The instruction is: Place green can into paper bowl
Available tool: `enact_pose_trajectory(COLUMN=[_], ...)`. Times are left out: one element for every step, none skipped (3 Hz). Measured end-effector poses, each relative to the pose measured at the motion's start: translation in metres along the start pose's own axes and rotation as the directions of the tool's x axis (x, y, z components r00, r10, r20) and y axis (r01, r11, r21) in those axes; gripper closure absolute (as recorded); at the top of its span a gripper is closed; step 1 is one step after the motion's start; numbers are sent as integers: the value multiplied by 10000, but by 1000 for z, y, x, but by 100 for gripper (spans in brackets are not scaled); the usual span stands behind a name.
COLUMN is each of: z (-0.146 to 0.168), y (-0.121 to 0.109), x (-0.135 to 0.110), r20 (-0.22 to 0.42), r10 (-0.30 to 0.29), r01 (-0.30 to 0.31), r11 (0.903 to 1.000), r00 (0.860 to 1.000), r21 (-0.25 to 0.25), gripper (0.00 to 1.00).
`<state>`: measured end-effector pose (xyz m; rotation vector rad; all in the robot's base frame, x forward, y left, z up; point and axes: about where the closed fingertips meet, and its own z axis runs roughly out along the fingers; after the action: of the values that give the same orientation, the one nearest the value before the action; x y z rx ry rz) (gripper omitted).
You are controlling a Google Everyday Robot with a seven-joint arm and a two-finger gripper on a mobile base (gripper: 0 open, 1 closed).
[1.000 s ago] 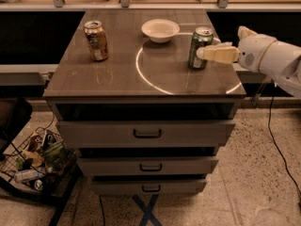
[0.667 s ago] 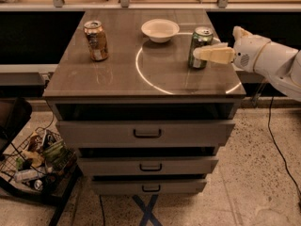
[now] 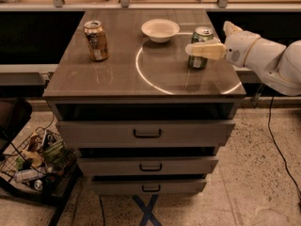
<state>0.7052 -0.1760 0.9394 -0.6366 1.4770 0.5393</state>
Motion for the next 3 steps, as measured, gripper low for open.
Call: enact_pose_trajectory(z=[13, 26, 37], y=[1, -1, -4], x=[2, 7, 15], r20=[-4, -62, -54], r10=[-63, -121, -56], r01=[63, 119, 54], r11=[9998, 9993, 9990], r00=[10000, 9999, 10000], r21=[-204, -362, -454], gripper=[0, 0, 0])
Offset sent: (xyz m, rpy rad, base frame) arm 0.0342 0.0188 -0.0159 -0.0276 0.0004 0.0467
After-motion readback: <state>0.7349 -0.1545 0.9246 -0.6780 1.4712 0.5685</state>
